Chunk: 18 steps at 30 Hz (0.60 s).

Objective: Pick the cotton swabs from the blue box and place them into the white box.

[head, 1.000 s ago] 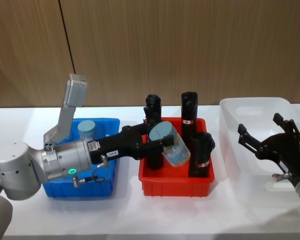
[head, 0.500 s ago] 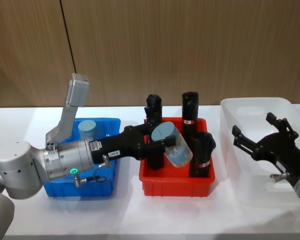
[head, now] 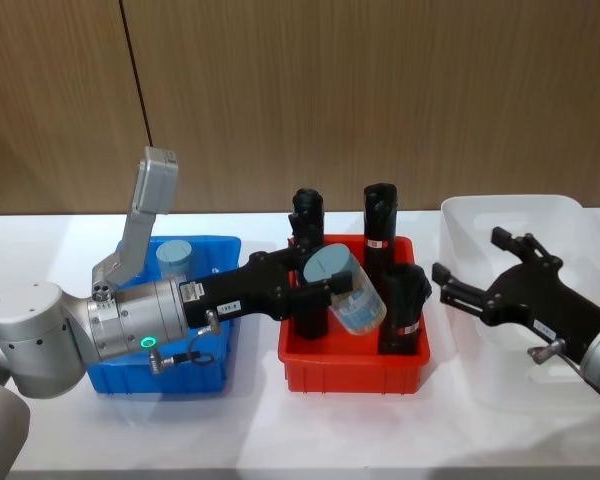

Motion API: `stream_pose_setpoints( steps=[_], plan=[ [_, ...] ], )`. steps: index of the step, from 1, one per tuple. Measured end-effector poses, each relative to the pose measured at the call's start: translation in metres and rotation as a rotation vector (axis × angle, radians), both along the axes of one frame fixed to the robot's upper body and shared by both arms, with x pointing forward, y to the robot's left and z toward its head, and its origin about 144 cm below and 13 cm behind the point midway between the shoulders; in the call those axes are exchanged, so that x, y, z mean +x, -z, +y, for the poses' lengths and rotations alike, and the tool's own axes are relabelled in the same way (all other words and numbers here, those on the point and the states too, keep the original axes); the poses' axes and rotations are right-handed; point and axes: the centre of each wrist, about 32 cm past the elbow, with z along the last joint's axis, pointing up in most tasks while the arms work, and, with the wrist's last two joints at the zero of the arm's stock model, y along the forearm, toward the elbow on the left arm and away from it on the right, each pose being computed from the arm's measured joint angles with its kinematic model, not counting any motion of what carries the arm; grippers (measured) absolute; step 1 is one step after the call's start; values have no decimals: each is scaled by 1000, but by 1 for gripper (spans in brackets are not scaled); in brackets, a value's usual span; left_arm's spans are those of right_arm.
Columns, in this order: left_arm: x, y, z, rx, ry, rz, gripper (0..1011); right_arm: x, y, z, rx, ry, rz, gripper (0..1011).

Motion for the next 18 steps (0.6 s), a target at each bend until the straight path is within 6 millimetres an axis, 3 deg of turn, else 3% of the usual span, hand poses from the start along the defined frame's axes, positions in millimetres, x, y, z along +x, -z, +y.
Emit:
stream_pose_setpoints(
  steps=[18],
  plan=[
    [0, 0, 0, 0, 1, 0, 669, 28, -31, -9, -62, -275, 96, 1002]
  ],
)
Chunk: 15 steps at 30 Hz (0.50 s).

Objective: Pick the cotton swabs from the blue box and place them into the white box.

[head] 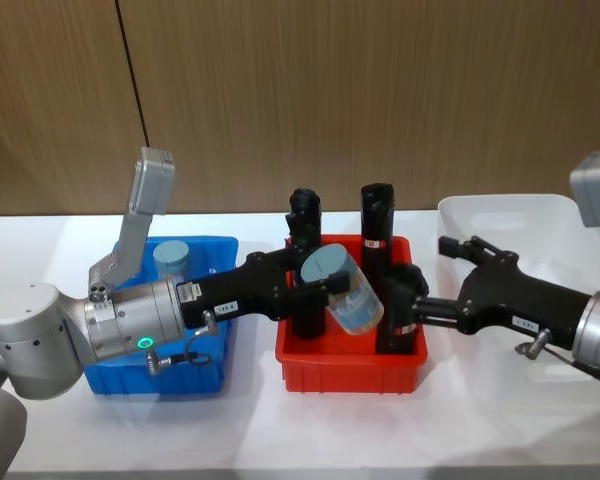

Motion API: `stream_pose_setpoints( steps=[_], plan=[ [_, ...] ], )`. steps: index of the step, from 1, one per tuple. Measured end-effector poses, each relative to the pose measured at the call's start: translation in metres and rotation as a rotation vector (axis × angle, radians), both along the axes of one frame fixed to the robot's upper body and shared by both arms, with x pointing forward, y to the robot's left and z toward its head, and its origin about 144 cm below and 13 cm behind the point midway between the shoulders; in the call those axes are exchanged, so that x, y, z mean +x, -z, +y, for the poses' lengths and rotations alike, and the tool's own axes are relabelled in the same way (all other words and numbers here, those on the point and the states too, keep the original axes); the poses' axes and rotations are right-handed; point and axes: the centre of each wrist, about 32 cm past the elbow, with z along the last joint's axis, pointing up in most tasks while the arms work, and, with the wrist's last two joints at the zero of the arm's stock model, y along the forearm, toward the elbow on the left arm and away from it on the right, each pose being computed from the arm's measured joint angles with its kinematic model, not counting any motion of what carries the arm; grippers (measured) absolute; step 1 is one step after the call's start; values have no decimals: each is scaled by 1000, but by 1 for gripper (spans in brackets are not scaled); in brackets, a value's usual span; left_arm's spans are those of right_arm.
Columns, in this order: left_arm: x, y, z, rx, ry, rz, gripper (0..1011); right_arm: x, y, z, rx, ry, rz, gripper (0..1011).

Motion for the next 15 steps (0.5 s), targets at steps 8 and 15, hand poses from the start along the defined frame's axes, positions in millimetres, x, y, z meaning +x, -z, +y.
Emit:
stream_pose_setpoints(
  steps=[8, 15],
  plan=[
    [0, 0, 0, 0, 0, 0, 669, 14, -10, 0, -25, -95, 60, 1002],
    [0, 0, 0, 0, 0, 0, 669, 25, -14, 4, -42, -137, 94, 1002]
  ],
)
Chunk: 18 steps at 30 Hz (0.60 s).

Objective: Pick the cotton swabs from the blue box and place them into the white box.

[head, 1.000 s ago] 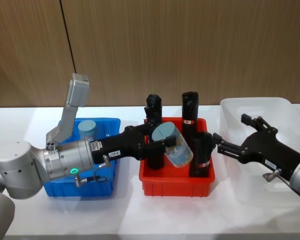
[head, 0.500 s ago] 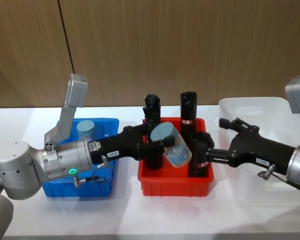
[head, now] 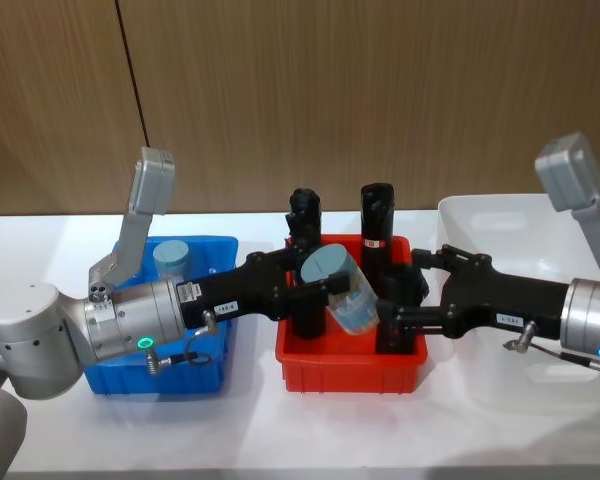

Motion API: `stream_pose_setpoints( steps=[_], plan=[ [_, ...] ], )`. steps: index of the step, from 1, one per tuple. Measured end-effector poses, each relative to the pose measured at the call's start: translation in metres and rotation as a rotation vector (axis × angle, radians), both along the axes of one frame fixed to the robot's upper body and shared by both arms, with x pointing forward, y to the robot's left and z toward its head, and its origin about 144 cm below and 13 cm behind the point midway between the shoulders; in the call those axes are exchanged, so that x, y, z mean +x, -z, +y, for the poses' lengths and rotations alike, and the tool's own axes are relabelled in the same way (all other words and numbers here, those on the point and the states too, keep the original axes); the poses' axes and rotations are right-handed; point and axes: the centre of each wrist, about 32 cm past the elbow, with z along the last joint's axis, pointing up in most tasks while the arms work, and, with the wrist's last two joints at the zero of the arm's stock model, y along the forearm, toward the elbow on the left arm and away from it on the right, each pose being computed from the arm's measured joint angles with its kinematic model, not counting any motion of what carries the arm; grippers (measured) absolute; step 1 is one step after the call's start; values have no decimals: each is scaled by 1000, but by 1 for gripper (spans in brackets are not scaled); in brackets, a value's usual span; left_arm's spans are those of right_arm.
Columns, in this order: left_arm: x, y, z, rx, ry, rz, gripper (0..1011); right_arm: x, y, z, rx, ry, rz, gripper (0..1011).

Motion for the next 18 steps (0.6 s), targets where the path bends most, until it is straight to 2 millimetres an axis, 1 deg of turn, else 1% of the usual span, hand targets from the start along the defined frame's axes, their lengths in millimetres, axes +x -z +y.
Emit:
stream_pose_setpoints(
  steps=[9, 18],
  plan=[
    [0, 0, 0, 0, 0, 0, 669, 11, 0, 5, -19, -29, 30, 1002],
    [0, 0, 0, 0, 0, 0, 669, 17, 2, 9, -27, -45, 49, 1002]
  ],
)
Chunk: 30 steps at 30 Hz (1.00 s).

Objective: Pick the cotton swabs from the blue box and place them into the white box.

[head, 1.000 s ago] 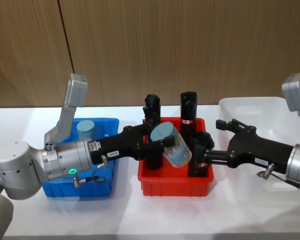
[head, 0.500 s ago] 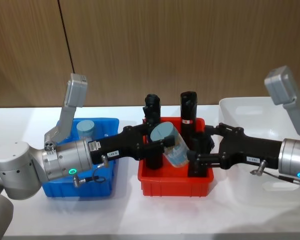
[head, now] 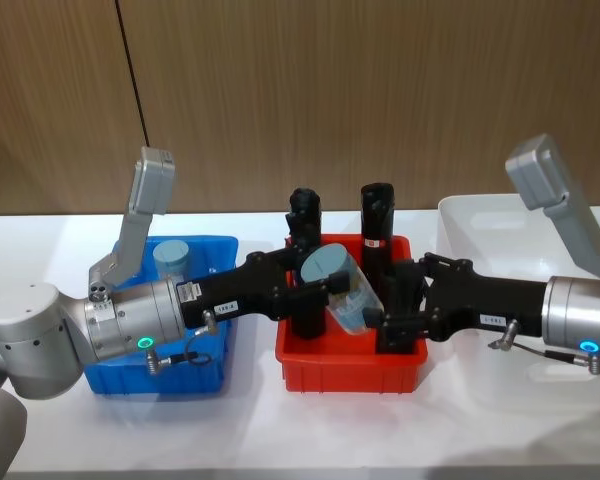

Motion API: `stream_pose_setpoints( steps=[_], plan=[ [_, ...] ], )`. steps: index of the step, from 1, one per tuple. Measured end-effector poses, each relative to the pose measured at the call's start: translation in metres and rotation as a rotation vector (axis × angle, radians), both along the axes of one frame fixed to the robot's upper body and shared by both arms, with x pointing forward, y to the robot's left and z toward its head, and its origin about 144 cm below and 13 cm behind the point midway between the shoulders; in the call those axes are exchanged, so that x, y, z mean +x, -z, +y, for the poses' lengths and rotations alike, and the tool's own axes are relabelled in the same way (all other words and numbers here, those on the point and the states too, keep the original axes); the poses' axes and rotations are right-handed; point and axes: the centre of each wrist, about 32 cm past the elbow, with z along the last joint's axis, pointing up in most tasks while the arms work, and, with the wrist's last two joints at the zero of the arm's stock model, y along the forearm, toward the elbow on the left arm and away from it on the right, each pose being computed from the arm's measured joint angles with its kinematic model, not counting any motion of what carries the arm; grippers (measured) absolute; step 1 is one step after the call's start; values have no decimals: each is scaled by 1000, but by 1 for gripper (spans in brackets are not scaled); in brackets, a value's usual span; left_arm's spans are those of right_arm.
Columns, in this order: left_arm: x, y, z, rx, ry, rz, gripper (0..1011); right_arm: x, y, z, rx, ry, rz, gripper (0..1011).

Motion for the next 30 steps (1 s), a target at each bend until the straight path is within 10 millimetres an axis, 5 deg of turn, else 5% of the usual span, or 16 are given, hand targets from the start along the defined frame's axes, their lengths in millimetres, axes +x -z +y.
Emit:
stream_pose_setpoints(
  steps=[30],
  plan=[
    [0, 0, 0, 0, 0, 0, 669, 13, 12, 17, -2, -21, 17, 1002]
  ],
)
